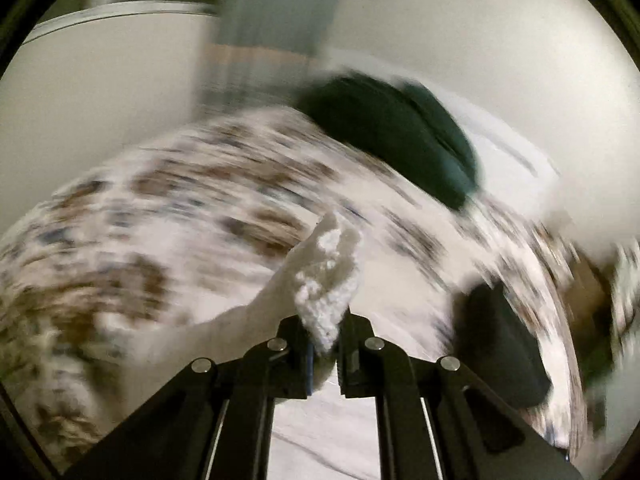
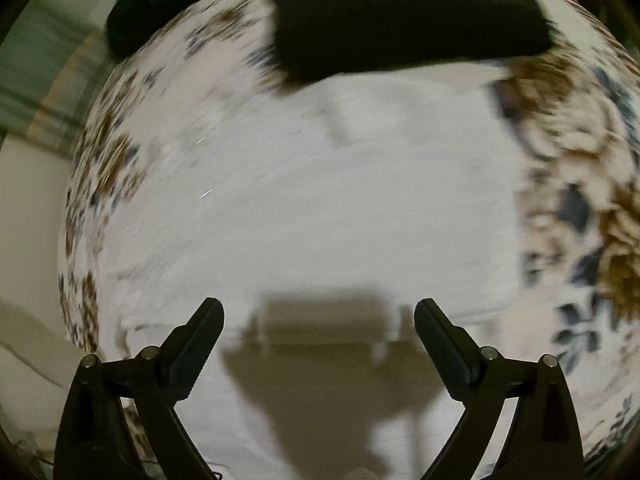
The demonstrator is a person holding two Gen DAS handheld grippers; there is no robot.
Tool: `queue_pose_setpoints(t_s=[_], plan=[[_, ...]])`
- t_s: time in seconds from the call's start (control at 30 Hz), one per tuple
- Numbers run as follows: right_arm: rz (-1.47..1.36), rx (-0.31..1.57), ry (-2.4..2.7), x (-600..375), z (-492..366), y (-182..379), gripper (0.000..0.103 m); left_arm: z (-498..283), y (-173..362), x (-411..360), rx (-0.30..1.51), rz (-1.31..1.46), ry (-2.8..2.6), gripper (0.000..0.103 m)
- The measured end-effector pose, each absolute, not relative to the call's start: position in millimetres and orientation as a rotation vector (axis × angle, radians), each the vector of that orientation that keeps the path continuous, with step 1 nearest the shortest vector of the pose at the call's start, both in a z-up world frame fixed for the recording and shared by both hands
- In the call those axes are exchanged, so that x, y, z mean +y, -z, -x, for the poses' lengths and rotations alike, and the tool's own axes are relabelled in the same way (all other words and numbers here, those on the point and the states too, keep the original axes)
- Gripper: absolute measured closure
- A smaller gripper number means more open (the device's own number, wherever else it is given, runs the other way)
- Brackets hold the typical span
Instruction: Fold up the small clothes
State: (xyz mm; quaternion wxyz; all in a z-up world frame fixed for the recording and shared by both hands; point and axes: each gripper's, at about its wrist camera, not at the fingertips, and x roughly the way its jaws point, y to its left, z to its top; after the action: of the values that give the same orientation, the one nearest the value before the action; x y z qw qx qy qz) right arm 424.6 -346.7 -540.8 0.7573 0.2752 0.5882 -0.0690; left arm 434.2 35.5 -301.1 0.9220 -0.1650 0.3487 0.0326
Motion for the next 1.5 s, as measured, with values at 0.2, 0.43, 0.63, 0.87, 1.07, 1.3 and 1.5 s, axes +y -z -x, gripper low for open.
queue_pose_setpoints(t_s=[0.2,0.43,0.63,0.87,1.07,1.3,1.5], plan=[[-0.658,1.228,0.297,-448,-385,543,0.005,-451,371,-150,0.912,0.177,0.223,0.097],[-0.709,1.238,0.393,-523,-348,559,0.005,-433,423,-270,1.043,0.017,0.357,0.096],[-0.764,1.224,0.379,-535,-329,555,0.005,-436,432,-257,1.123,0.014,0.346,0.05],[-0.927,1.161,0.161,-507,-361,522,0.005,-436,394,-103,1.066,0.094,0.058,0.012],[-0.833,1.212,0.087,-446,-433,544,0.006,-440,415,17,1.108,0.038,-0.26,0.012],[-0.531,1.349,0.178,-391,-467,580,0.094,-444,440,88,1.133,0.116,-0.403,0.012],[-0.486,1.287,0.299,-399,-445,545,0.095,-474,455,91,1.154,0.094,-0.36,0.012]])
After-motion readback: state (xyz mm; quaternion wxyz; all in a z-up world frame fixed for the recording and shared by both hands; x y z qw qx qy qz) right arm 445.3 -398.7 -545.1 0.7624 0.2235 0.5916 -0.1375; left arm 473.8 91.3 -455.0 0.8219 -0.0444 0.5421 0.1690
